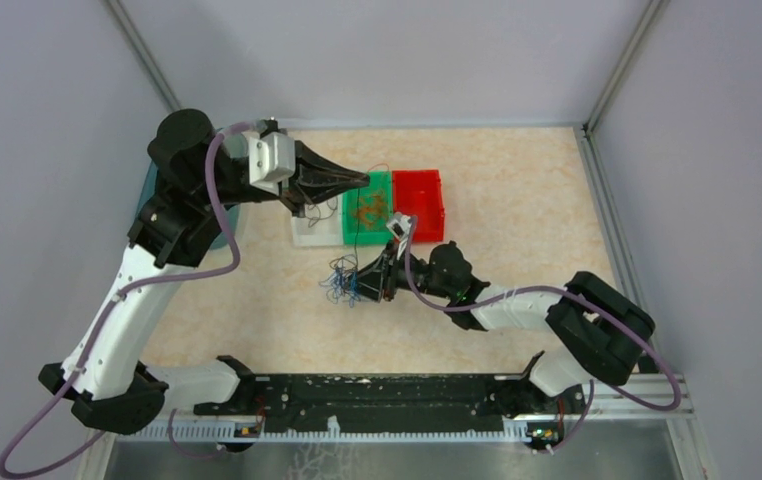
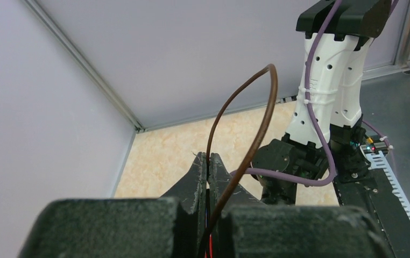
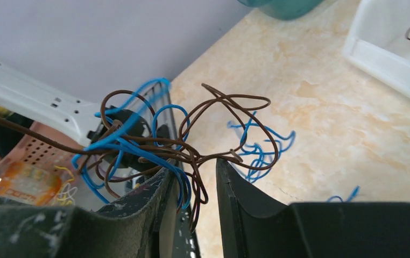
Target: Untangle the cables
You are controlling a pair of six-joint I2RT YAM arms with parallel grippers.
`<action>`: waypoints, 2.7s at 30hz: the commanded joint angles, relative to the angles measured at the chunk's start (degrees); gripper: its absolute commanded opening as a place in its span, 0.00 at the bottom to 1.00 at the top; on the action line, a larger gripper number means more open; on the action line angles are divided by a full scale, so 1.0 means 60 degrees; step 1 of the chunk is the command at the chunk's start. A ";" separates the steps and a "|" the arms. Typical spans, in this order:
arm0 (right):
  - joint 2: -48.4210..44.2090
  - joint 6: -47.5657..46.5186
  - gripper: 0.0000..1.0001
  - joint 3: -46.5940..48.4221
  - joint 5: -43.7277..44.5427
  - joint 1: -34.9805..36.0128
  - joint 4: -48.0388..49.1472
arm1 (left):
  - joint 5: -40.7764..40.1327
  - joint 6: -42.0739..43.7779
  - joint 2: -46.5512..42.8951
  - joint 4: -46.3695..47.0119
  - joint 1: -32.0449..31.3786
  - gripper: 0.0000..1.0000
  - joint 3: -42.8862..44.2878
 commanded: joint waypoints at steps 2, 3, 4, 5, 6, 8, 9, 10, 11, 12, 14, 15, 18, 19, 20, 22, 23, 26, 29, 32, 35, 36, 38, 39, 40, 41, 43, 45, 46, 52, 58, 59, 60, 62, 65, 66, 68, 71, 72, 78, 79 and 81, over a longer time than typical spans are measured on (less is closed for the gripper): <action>-0.0372 -0.0947 0.32 -0.0202 0.1121 0.0095 -0.0623 | 0.0040 -0.0225 0.0139 0.0552 -0.0070 0.00 0.1087; -0.0372 -0.0977 0.32 -0.0300 0.1288 0.0098 -0.0660 | 0.0001 -0.0189 0.0176 0.0565 -0.0070 0.00 0.1260; -0.0383 -0.0973 0.31 -0.0443 0.1501 0.0095 -0.0688 | -0.0048 -0.0157 0.0206 0.0598 -0.0072 0.00 0.1418; -0.0386 -0.0991 0.30 -0.0531 0.1696 0.0104 -0.0730 | -0.0097 -0.0115 0.0224 0.0654 -0.0070 0.00 0.1580; -0.0375 -0.0997 0.30 -0.0621 0.1845 0.0095 -0.0763 | -0.0161 -0.0062 0.0232 0.0719 -0.0070 0.00 0.1707; -0.0372 -0.1027 0.30 -0.0753 0.2137 0.0095 -0.0916 | -0.0379 0.0095 0.0228 0.0960 -0.0070 0.00 0.1902; -0.0381 -0.1042 0.30 -0.0808 0.2303 0.0098 -0.1026 | -0.0519 0.0156 0.0220 0.1100 -0.0073 0.00 0.2009; -0.0397 -0.1051 0.30 -0.0855 0.2468 0.0095 -0.1142 | -0.0674 0.0228 0.0226 0.1246 -0.0081 0.00 0.2110; -0.0419 -0.1052 0.30 -0.0894 0.2694 0.0094 -0.1314 | -0.0781 0.0321 0.0223 0.1361 -0.0071 0.00 0.2199; -0.0458 -0.1052 0.30 -0.0913 0.2900 0.0096 -0.1451 | -0.0888 0.0467 0.0238 0.1452 -0.0074 0.00 0.2322; -0.0547 -0.1105 0.30 -0.0952 0.3144 0.0098 -0.1764 | -0.1173 0.0652 0.0215 0.1795 -0.0071 0.00 0.2439; -0.0599 -0.1154 0.31 -0.0963 0.3221 0.0117 -0.1872 | -0.1363 0.0727 0.0182 0.2056 -0.0070 0.00 0.2439; -0.0808 -0.1299 0.37 -0.0980 0.3678 0.0212 -0.2432 | -0.1882 0.0961 0.0075 0.2992 -0.0072 0.00 0.2417; -0.0884 -0.1341 0.38 -0.0985 0.3872 0.0252 -0.2629 | -0.2095 0.1058 0.0056 0.3256 -0.0074 0.00 0.2410; -0.0985 -0.1453 0.40 -0.0992 0.4113 0.0304 -0.2793 | -0.2295 0.1194 0.0038 0.3502 -0.0070 0.00 0.2427; -0.1165 -0.1532 0.43 -0.1003 0.4352 0.0387 -0.3103 | -0.2653 0.1437 0.0038 0.3990 -0.0069 0.00 0.2473; -0.1258 -0.1528 0.44 -0.1041 0.4466 0.0400 -0.3180 | -0.2810 0.1509 0.0048 0.4190 -0.0070 0.00 0.2505; -0.1597 -0.1622 0.49 -0.1122 0.4698 0.0424 -0.3329 | -0.2854 0.1673 0.0171 0.4226 -0.0072 0.00 0.2842; -0.1963 -0.1828 0.51 -0.1107 0.4977 0.0456 -0.3686 | -0.2889 0.1834 0.0172 0.4622 -0.0070 0.00 0.2916; -0.2335 -0.2132 0.53 -0.1156 0.5474 0.0519 -0.4007 | -0.3488 0.2148 0.0211 0.5647 -0.0070 0.00 0.2916; -0.2741 -0.2240 0.56 -0.1415 0.5867 0.0533 -0.3975 | -0.4190 0.2411 0.0255 0.6293 -0.0070 0.00 0.2943; -0.2891 -0.2250 0.57 -0.1491 0.5949 0.0534 -0.3955 | -0.4286 0.2519 0.0242 0.6339 -0.0077 0.00 0.2882; -0.3103 -0.2308 0.57 -0.1575 0.6103 0.0531 -0.4017 | -0.4412 0.2658 0.0096 0.6772 -0.0070 0.00 0.2540; -0.3189 -0.2315 0.57 -0.1575 0.6169 0.0535 -0.4114 | -0.4480 0.2747 0.0070 0.6990 -0.0070 0.00 0.2438; -0.3245 -0.2324 0.57 -0.1586 0.6271 0.0534 -0.4227 | -0.4573 0.2799 0.0085 0.7156 -0.0077 0.00 0.2420; -0.3280 -0.2279 0.57 -0.1590 0.6403 0.0541 -0.4339 | -0.4692 0.2816 0.0125 0.7305 -0.0072 0.00 0.2454; -0.3469 -0.2284 0.57 -0.1640 0.6517 0.0542 -0.4403 | -0.4746 0.2691 0.0307 0.7028 -0.0070 0.00 0.2831; -0.3890 -0.2470 0.59 -0.1677 0.6337 0.0541 -0.4247 | -0.4311 0.2513 0.0463 0.5828 -0.0070 0.00 0.3398; -0.4177 -0.2597 0.62 -0.1648 0.6211 0.0544 -0.4220 | -0.3964 0.2396 0.0412 0.5455 -0.0070 0.00 0.3389; -0.5308 -0.3488 0.79 -0.0313 0.4631 0.0541 -0.5329 | -0.2751 0.2032 -0.0093 0.4421 -0.0078 0.00 0.2400; -0.5709 -0.3796 0.83 0.1097 0.3406 0.0534 -0.5851 | -0.2293 0.1961 -0.0263 0.3923 -0.0070 0.00 0.1972; -0.5684 -0.3803 0.82 0.1369 0.3375 0.0534 -0.5818 | -0.2234 0.1917 -0.0266 0.3862 -0.0070 0.00 0.1966; -0.5637 -0.3841 0.82 0.1580 0.3347 0.0534 -0.5759 | -0.2172 0.1904 -0.0269 0.3775 -0.0073 0.00 0.1958; -0.5395 -0.3936 0.82 0.2004 0.3282 0.0545 -0.5608 | -0.2059 0.1836 -0.0257 0.3650 -0.0071 0.00 0.1955; -0.4834 -0.4124 0.82 0.2607 0.2891 0.0535 -0.5131 | -0.1967 0.1723 -0.0256 0.3520 -0.0070 0.00 0.1935; -0.4617 -0.4179 0.83 0.2796 0.2716 0.0534 -0.4928 | -0.1937 0.1695 -0.0256 0.3474 -0.0070 0.00 0.1934; -0.4097 -0.4220 0.83 0.3277 0.2380 0.0534 -0.4564 | -0.1914 0.1648 -0.0260 0.3452 -0.0071 0.00 0.1931; -0.3247 -0.4122 0.83 0.4006 0.1874 0.0545 -0.4127 | -0.1897 0.1583 -0.0243 0.3443 -0.0072 0.00 0.1934; -0.3009 -0.4001 0.83 0.4165 0.1757 0.0537 -0.3952 | -0.1897 0.1569 -0.0231 0.3435 -0.0077 0.00 0.1950; -0.2053 -0.3210 0.76 0.3996 0.1151 0.0542 -0.3216 | -0.1857 0.1572 -0.0213 0.3479 -0.0070 0.00 0.2009; -0.1986 -0.3086 0.74 0.3812 0.1192 0.0537 -0.3093 | -0.1859 0.1559 -0.0209 0.3519 -0.0077 0.00 0.2016; -0.1856 -0.2731 0.69 0.3399 0.1325 0.0543 -0.2689 | -0.1825 0.1529 -0.0173 0.3608 -0.0072 0.00 0.2053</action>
